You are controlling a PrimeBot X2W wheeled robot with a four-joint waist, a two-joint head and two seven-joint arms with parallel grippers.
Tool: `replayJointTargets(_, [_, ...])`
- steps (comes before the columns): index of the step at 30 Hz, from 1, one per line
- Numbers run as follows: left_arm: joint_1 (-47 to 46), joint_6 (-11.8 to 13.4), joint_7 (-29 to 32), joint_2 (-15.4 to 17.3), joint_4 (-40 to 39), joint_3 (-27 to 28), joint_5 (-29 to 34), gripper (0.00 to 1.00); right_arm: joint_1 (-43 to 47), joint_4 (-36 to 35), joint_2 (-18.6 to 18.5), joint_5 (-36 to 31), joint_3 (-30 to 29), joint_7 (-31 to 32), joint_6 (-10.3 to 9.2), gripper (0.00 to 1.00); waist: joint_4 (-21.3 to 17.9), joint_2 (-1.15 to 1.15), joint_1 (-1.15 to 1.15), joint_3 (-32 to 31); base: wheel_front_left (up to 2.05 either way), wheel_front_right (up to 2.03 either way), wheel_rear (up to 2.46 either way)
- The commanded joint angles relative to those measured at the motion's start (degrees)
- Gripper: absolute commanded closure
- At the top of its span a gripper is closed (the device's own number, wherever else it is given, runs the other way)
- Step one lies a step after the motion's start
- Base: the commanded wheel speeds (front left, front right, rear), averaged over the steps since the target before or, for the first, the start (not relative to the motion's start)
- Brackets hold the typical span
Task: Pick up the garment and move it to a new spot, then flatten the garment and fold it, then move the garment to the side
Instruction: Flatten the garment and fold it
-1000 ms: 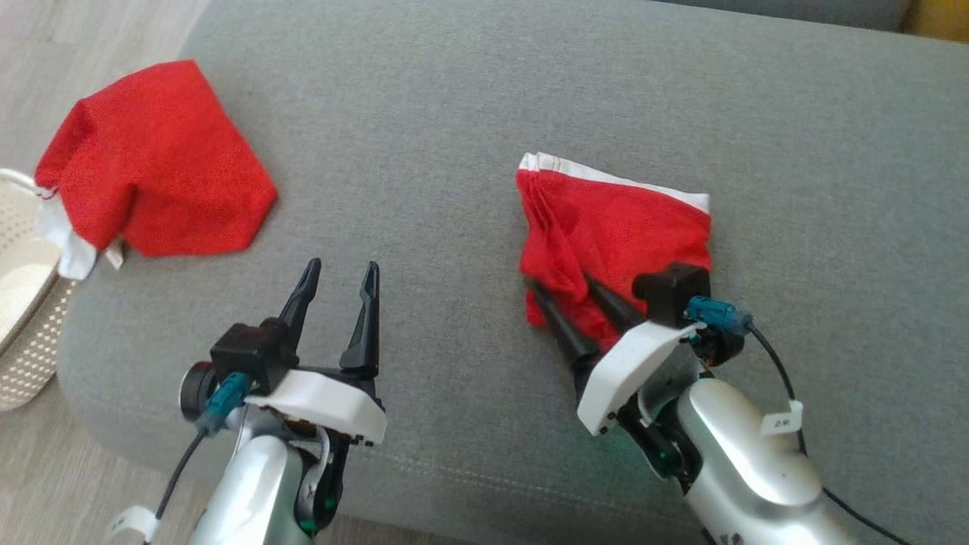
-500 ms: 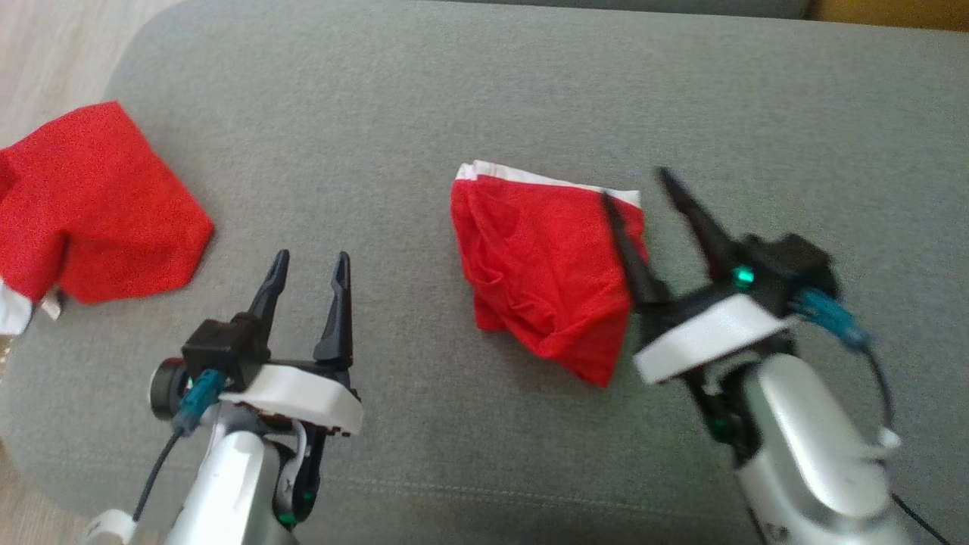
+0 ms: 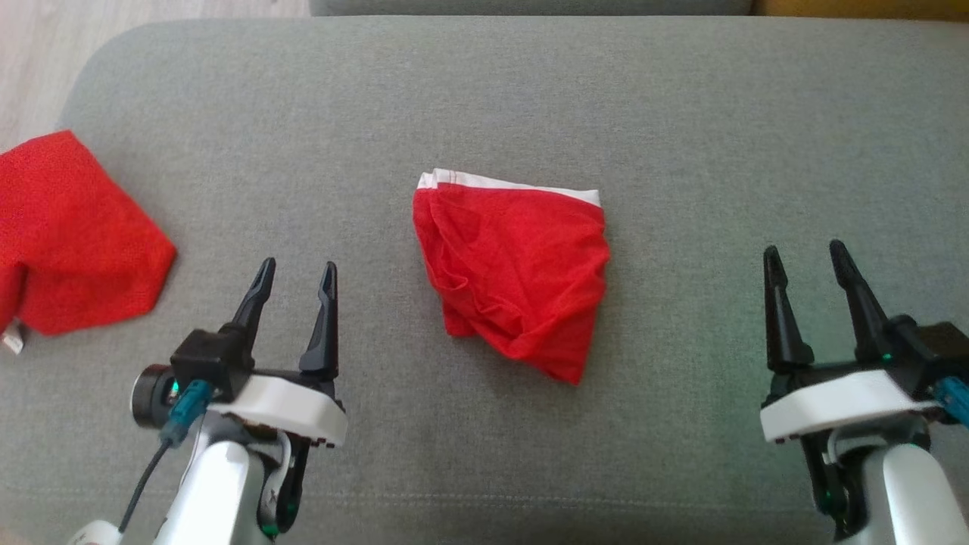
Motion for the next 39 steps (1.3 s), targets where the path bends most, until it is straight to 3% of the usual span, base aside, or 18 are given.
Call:
replayJointTargets(1, [-1.4,0.2,-0.4,1.3,-2.2,2.0,0.3,0.00,-1.1,-2.5,0.0,0.0,1.1,0.2,0.37,0.00,-0.1,0.00,0.00,0.0,0.00,0.00,0.00])
replayJointTargets(17, [-1.7,0.7,0.0,1.7,-2.4,1.2,-0.3,0.00,-0.8,-3.5,0.0,1.6,1.2,1.0,0.37,0.00,0.3,0.00,0.00,0.1,0.00,0.00,0.00])
replayJointTargets(18, [-1.7,0.7,0.0,1.7,-2.4,1.1,-0.3,0.00,-1.0,-3.2,0.0,2.0,1.4,1.2,0.37,0.56,0.4,0.00,0.00,0.2,0.00,0.00,0.00])
replayJointTargets(19, [-1.8,0.7,0.0,1.7,-2.4,1.1,-0.3,0.00,-1.2,-2.8,0.0,2.3,1.7,1.4,0.37,1.00,0.6,0.00,0.00,0.3,0.00,0.00,0.00])
replayJointTargets(22, [-2.4,0.6,-0.1,1.7,-2.5,0.8,-0.4,0.00,-2.7,-1.1,0.0,3.0,2.8,1.7,0.37,1.00,1.1,0.00,0.00,0.9,0.00,0.00,0.00])
replayJointTargets(26, [-3.2,0.4,-0.2,1.6,-2.4,0.4,-0.5,0.00,-6.7,3.6,0.0,5.7,9.3,1.4,0.37,1.00,2.3,0.00,0.00,1.9,0.00,0.00,0.00])
replayJointTargets(32, [-4.6,0.0,-0.4,0.8,-1.6,-0.7,-0.7,0.00,-13.6,15.8,0.0,11.3,21.4,0.9,0.37,1.00,4.9,0.00,0.00,2.9,0.00,0.00,0.00])
replayJointTargets(39, [-5.1,-0.2,-0.6,-0.1,-0.9,-1.4,-1.0,0.00,-18.6,28.1,0.0,14.4,27.3,-0.1,0.37,1.00,6.9,0.00,0.00,3.7,0.00,0.00,0.00])
